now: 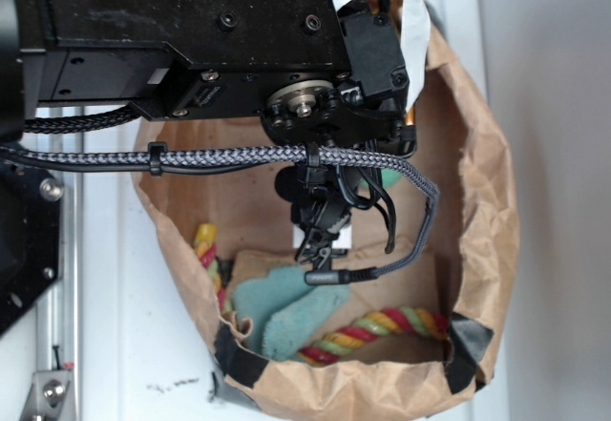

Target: Grab the green sponge.

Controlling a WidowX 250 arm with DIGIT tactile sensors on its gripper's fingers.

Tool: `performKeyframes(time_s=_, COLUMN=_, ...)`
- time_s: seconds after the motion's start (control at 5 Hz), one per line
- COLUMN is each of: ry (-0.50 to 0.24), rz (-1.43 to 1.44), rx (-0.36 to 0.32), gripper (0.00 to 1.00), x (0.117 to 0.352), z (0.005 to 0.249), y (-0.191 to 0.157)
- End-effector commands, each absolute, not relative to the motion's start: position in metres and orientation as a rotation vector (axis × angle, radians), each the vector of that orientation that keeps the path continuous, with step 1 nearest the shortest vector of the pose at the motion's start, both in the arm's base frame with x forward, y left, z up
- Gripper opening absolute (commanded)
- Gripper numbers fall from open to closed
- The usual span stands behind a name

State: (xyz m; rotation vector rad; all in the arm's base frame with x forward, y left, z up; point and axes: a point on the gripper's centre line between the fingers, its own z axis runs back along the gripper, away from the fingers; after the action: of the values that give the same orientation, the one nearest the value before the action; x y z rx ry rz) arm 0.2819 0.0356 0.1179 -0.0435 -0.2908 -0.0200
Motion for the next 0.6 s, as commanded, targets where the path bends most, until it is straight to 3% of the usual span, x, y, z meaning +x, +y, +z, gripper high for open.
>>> performKeyframes(time_s=0.0, ry=-0.329, rz=-0.004, rx=-0.031, gripper=1.0, x=0.288, z=0.132, y=0.041)
performKeyframes(time_s=0.2, ry=-0.329, rz=-0.004, rx=-0.031, gripper=1.0, x=0.288, z=0.132, y=0.041)
performKeyframes(time_s=0.4, ry=-0.353, rz=-0.058, rx=0.067, gripper=1.0, x=0.293, z=0.107, y=0.066)
